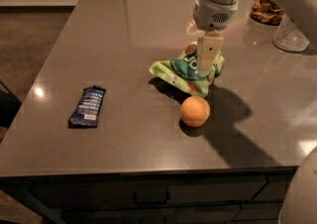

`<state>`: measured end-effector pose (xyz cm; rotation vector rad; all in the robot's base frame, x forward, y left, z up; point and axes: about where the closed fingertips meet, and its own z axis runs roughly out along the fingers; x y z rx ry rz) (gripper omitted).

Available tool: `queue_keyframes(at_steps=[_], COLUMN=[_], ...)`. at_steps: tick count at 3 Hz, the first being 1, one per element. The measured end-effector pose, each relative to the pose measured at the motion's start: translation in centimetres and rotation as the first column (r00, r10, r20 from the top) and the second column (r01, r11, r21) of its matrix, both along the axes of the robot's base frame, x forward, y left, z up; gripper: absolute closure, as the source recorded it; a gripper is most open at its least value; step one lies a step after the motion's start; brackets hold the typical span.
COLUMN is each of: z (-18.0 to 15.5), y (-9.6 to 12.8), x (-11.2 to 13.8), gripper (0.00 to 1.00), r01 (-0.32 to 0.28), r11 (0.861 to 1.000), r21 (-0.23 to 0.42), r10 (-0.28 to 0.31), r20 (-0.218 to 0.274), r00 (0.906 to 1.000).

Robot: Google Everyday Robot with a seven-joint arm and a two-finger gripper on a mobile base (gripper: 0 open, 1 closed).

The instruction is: Move green rice chip bag near orange

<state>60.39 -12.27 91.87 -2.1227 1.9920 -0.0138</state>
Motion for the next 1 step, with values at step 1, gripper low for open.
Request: queue_keyframes(at_steps=[1], z=[-0.01], y=[0.03], x=[0.05], gripper=[0.0], r01=[0.0], r11=[1.0], r21=[0.001], r10=[0.0], r20=[0.002], r00=[1.0])
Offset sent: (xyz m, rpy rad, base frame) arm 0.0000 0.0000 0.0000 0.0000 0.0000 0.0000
